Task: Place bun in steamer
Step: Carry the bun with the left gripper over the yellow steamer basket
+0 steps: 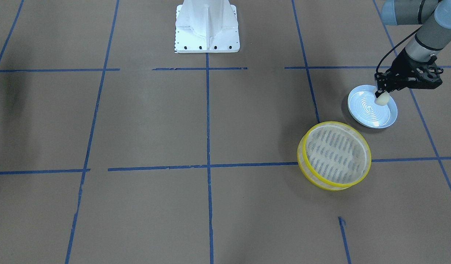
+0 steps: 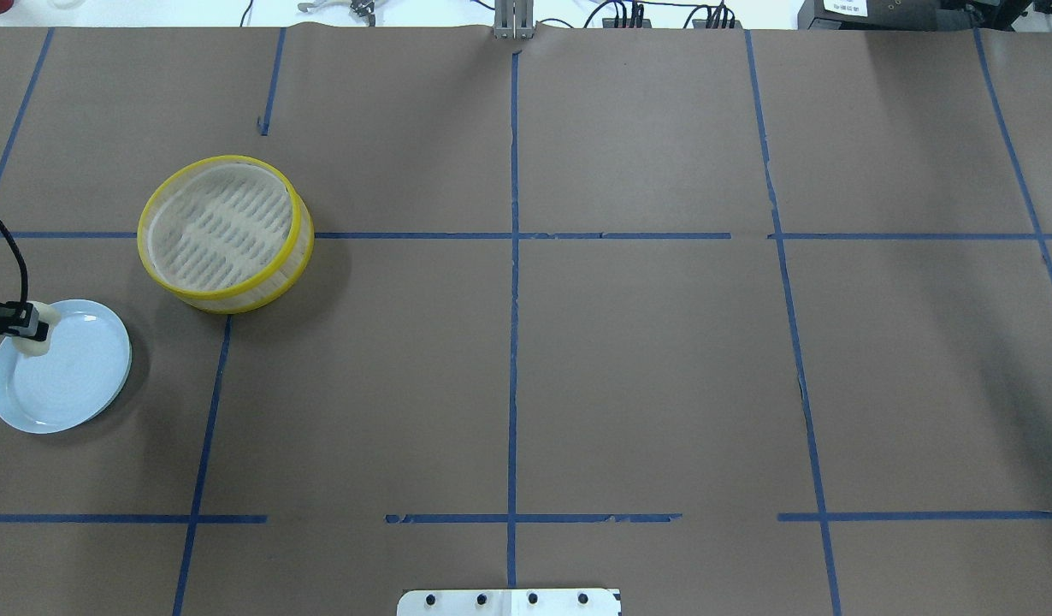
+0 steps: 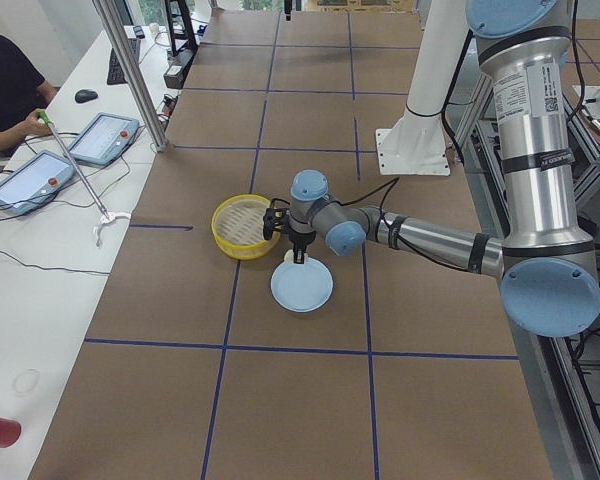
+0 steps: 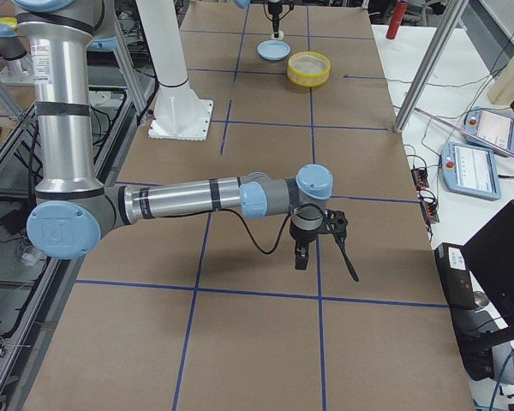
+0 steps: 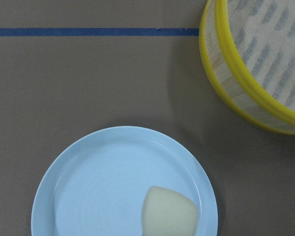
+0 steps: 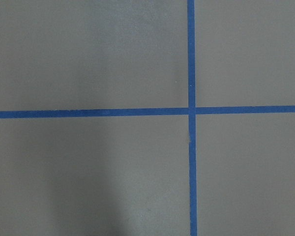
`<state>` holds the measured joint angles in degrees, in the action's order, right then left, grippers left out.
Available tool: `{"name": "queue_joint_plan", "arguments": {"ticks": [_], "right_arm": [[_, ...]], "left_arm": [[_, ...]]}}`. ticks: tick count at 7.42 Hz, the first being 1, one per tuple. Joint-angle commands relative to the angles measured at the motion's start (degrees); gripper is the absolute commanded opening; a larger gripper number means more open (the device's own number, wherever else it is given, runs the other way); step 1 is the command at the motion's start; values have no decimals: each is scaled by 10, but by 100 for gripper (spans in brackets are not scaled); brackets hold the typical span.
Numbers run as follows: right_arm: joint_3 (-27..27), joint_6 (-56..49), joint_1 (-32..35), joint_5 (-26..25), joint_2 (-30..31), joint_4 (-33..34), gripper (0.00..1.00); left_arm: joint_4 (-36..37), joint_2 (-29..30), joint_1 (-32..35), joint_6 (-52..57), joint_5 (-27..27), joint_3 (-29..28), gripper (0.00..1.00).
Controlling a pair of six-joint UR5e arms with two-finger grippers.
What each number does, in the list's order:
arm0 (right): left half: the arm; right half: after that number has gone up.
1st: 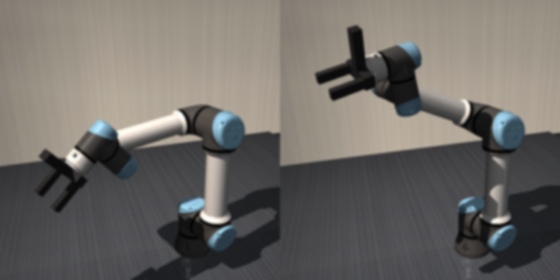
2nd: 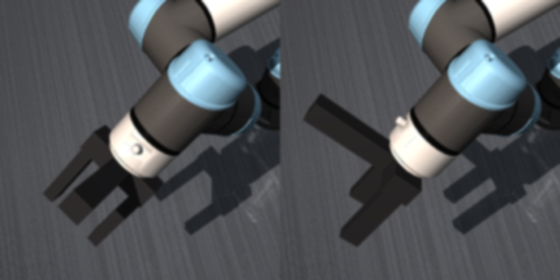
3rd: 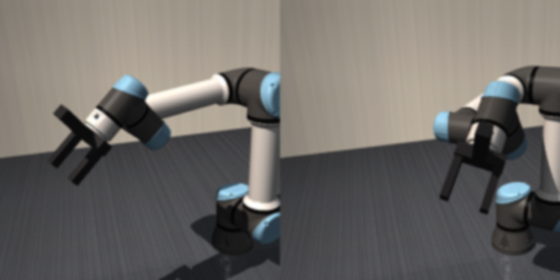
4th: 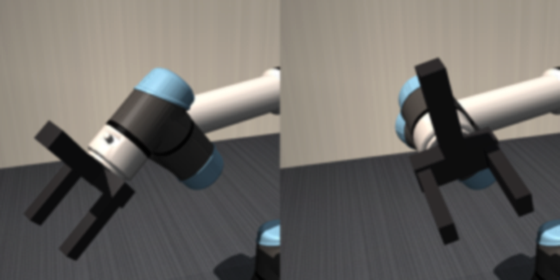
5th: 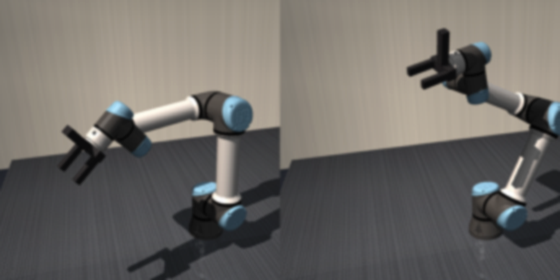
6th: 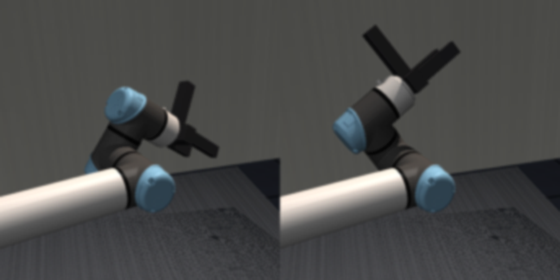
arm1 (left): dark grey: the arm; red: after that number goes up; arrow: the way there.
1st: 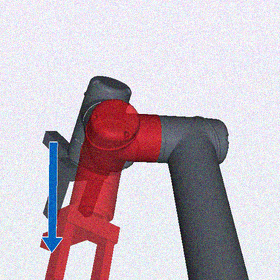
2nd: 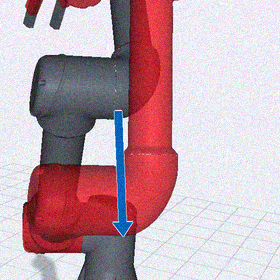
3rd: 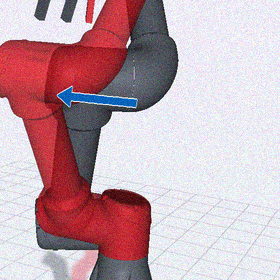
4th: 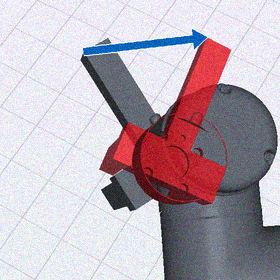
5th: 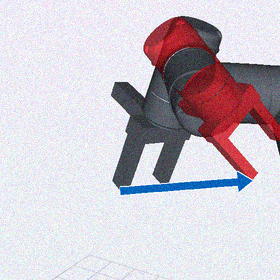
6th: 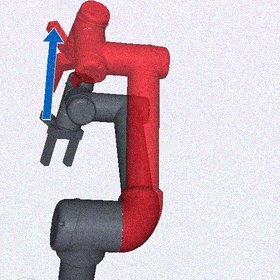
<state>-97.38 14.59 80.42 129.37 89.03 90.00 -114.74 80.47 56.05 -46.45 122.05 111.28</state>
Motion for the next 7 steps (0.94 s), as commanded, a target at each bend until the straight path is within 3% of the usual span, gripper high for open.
{"name": "queue_joint_plan", "arguments": {"ticks": [1,3,4,6,7], "right_arm": [[0,0,0,0,0,0,100],[0,0,0,0,0,0,100],[0,0,0,0,0,0,100],[0,0,0,0,0,0,100],[0,0,0,0,0,0,100]], "left_arm": [[171,105,66,59,-1,19,24],[332,242,71,73,-4,10,24],[352,300,67,70,-2,-29,24],[343,353,30,64,-1,-100,26],[295,358,3,57,-3,-142,29]]}}
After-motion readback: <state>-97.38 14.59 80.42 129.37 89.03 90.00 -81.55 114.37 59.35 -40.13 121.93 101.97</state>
